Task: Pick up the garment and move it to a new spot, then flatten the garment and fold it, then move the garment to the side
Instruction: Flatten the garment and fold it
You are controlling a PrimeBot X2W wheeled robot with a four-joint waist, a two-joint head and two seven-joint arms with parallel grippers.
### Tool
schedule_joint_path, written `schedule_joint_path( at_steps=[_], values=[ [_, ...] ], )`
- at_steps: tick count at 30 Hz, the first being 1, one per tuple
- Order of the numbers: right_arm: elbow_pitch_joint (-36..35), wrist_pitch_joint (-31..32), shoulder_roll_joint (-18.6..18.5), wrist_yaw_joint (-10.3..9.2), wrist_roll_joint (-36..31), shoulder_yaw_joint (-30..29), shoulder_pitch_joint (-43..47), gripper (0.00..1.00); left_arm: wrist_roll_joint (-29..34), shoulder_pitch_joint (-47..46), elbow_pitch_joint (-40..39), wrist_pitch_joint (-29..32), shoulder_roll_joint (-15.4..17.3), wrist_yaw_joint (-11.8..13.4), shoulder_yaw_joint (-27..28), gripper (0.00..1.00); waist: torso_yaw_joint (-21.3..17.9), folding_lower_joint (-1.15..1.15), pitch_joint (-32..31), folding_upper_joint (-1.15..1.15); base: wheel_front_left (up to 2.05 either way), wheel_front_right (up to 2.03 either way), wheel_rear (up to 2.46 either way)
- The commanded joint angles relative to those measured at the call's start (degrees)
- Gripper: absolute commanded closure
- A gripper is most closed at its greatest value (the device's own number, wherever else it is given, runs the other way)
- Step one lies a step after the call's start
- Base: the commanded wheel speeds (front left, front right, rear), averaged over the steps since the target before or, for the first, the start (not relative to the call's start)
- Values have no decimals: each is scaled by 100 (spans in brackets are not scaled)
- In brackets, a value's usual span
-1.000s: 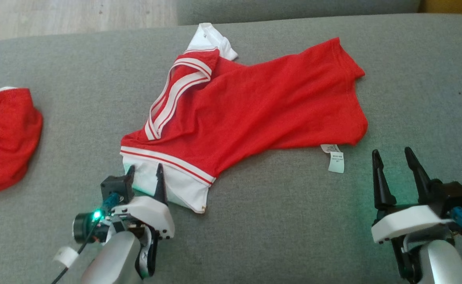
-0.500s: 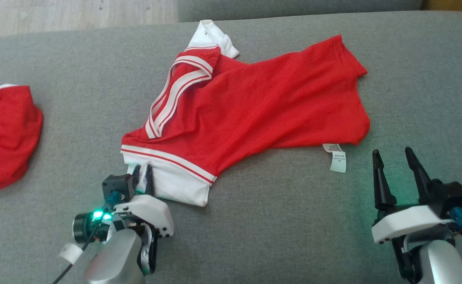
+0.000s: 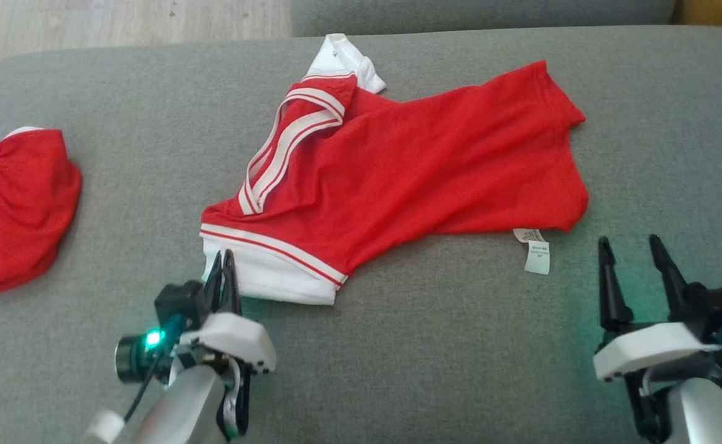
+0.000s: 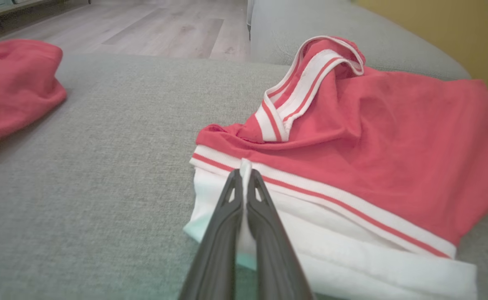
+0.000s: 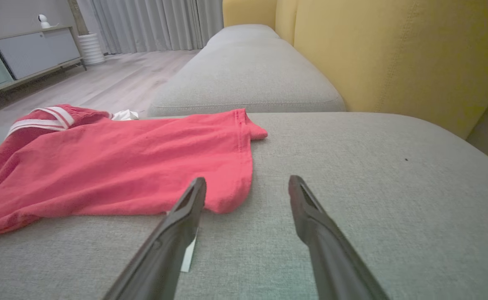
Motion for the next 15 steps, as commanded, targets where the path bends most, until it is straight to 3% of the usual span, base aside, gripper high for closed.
schedule_joint_path(
  at_steps=[1, 7, 15],
  values=[
    [-110, 15, -28, 41, 4, 40, -188, 0, -67, 66, -268, -88, 167, 62, 219, 100, 26, 0, -7, 0, 0, 0, 0],
    [230, 375, -28, 41, -53, -295, -352, 0, -106, 561, -1053, -174, 344, 204, 323, 100, 151, 0, 4, 0, 0, 0, 0],
    [1037, 861, -28, 41, -320, -327, -1021, 0, -122, 941, -2066, -239, 512, 457, 512, 100, 366, 0, 102, 0, 0, 0, 0]
  ],
)
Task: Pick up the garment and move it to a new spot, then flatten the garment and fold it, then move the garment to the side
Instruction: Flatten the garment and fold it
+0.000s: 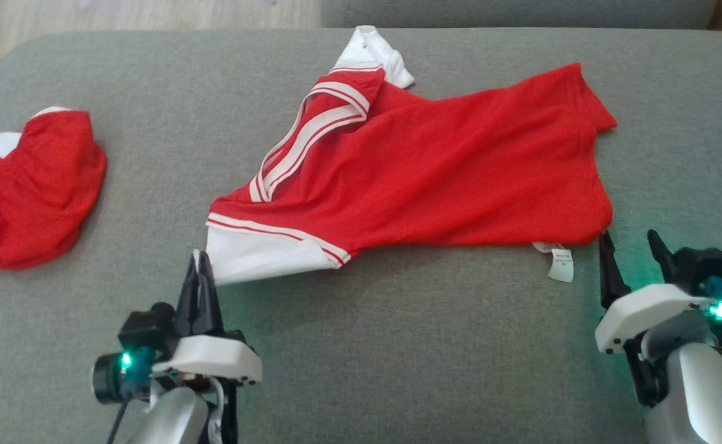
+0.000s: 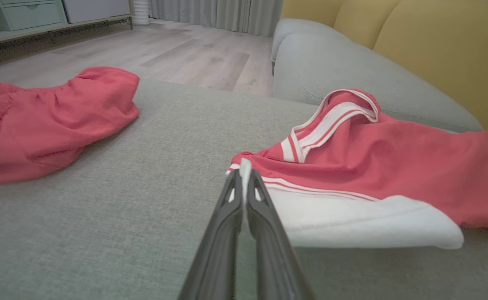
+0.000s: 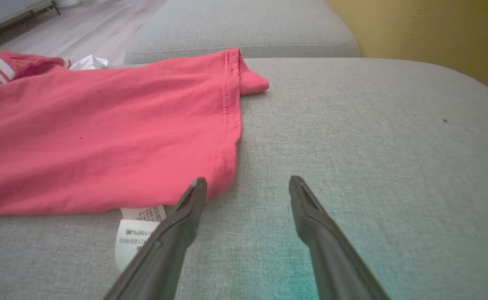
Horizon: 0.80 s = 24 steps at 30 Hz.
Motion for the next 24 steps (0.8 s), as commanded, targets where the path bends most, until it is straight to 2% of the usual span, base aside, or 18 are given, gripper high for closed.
schedule_joint_path(
  at_steps=[1, 5, 15, 16, 17, 18, 19, 21, 22, 24],
  values=[
    [-67, 14, -27, 41, -25, 172, -201, 0, -4, -64, -269, -77, 177, 85, 297, 100, 57, 0, 27, 0, 0, 0, 0],
    [135, 31, -27, 41, 16, 353, -312, 0, -25, 30, -523, -74, 286, 205, 426, 100, 118, 0, 57, 0, 0, 0, 0],
    [556, 317, -27, 41, 281, 959, -401, 0, -90, 232, -701, 16, 342, 257, 405, 100, 155, 0, 61, 0, 0, 0, 0],
    [575, 336, -27, 41, 307, 1011, -421, 15, -92, 232, -705, 18, 339, 250, 393, 100, 149, 0, 61, 0, 0, 0, 0],
    [603, 369, -27, 41, 328, 1066, -441, 50, -92, 229, -710, 18, 336, 246, 381, 100, 143, 0, 60, 0, 0, 0, 0],
    [603, 369, -27, 41, 328, 1066, -441, 50, -92, 229, -710, 18, 336, 246, 381, 100, 143, 0, 60, 0, 0, 0, 0],
    [633, 404, -27, 41, 346, 1112, -462, 58, -91, 227, -714, 18, 336, 240, 369, 100, 135, 0, 58, 0, 0, 0, 0],
    [646, 400, -27, 41, 393, 1176, -523, 90, -82, 209, -730, 12, 342, 219, 345, 100, 120, 0, 55, 0, 0, 0, 0],
    [624, 358, -27, 41, 429, 1202, -556, 100, -72, 193, -744, 10, 345, 208, 329, 100, 111, 0, 53, 0, 0, 0, 0],
    [533, 233, -32, 41, 500, 1224, -627, 100, -34, 136, -785, 7, 365, 178, 285, 100, 86, 0, 39, 0, 0, 0, 0]
  ],
)
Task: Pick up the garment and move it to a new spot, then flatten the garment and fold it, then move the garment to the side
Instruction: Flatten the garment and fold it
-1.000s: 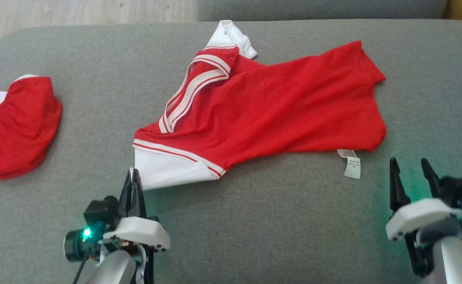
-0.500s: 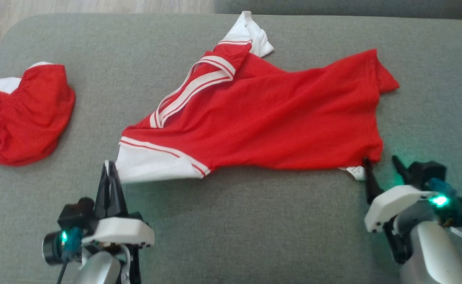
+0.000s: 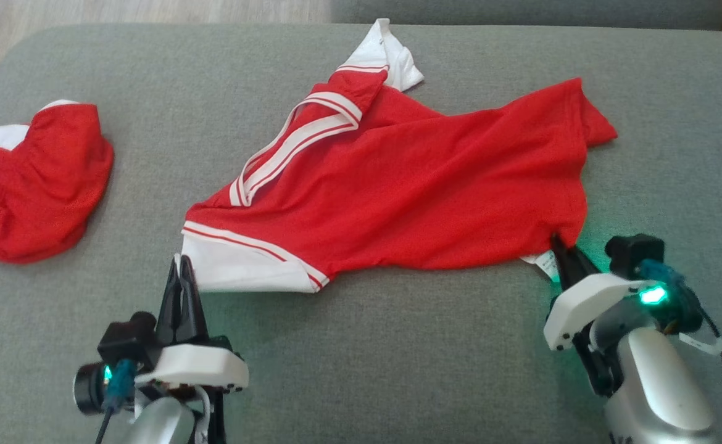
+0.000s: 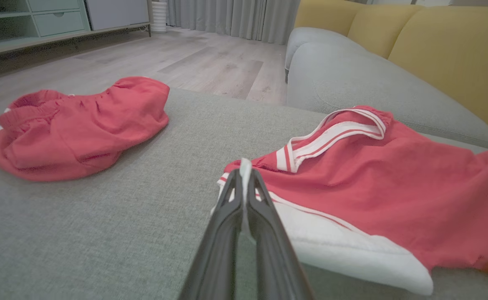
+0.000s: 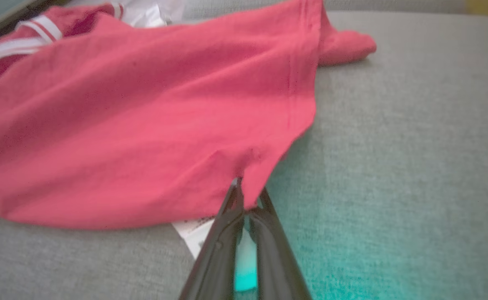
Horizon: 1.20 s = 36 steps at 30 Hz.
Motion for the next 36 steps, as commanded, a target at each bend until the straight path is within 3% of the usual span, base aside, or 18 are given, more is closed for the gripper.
schedule_joint_path(
  at_steps=[1, 7, 13, 19, 26, 31, 36],
  values=[
    [-223, -100, -26, 41, 31, 144, -225, 100, 55, -234, -211, -48, 149, -18, 171, 100, -17, 0, -16, 0, 0, 0, 0],
    [-1008, -485, -174, 41, 208, 87, -424, 100, 275, -703, -706, -28, 372, -85, 143, 100, -159, 0, -213, 0, 0, 0, 0],
    [-2410, -459, -397, 41, 257, -53, -427, 100, 531, -1194, -1676, 306, 779, -82, 176, 100, -348, 0, -550, 0, 0, 0, 0],
    [-4092, 37, -537, 41, 209, -303, -280, 100, 810, -1665, -2958, 1062, 1275, -30, 212, 100, -539, 0, -949, 0, 0, 0, 0],
    [-5615, 907, -711, 41, 85, -602, -109, 100, 1092, -2538, -4214, 2066, 1824, -177, 264, 100, -686, 0, -1140, 0, 0, 0, 0],
    [-6137, 1422, -773, 41, 70, -781, -10, 100, 1009, -3231, -4385, 2561, 1853, -341, 227, 100, -691, 0, -916, 0, 0, 0, 0],
    [-5832, 1773, -912, 41, 146, -726, -365, 100, 903, -4000, -3768, 2838, 1777, -587, 128, 100, -727, 0, -308, 0, 0, 0, 0]
  ],
)
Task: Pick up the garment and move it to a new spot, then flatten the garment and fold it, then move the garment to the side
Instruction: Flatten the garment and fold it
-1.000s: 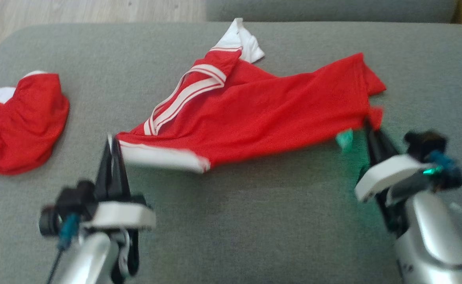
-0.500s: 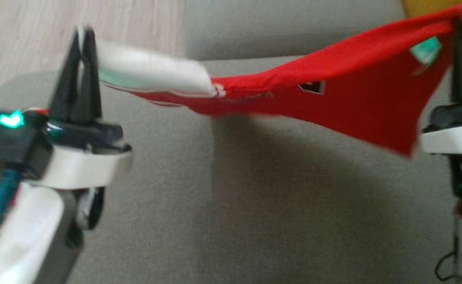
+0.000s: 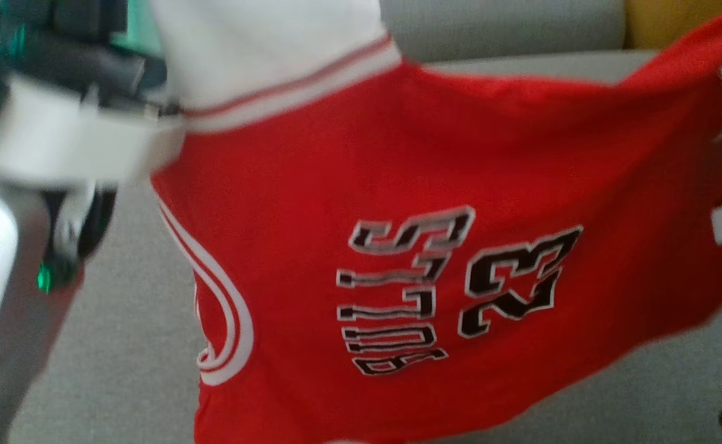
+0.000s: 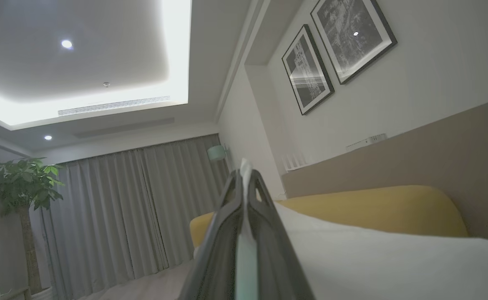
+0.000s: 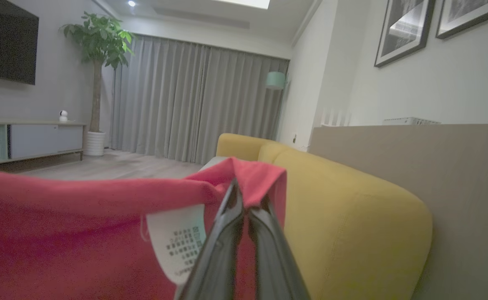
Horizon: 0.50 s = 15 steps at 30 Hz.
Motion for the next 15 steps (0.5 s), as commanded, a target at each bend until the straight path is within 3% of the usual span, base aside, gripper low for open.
schedule_joint_path(
  at_steps=[1, 3, 10, 15],
  values=[
    [127, 103, -179, 41, 79, 201, -602, 100, 7, -649, 239, 95, 162, -106, 188, 100, -59, 1, 520, 0, 0, 0, 0],
    [356, 130, -220, 41, 108, 254, -825, 100, 27, -850, 468, 119, 152, -162, 169, 100, -87, 1, 656, 0, 0, 0, 0],
    [2378, -98, -303, 41, 51, 807, -3044, 100, 296, -2649, 2253, -52, -58, -583, 52, 100, -258, 1, 1384, 0, 0, 0, 0],
    [3677, -467, -228, 41, -409, 1158, -4453, 100, 547, -3794, 3363, -417, -382, -653, -40, 100, -251, 1, 1507, 0, 0, 0, 0]
  ],
)
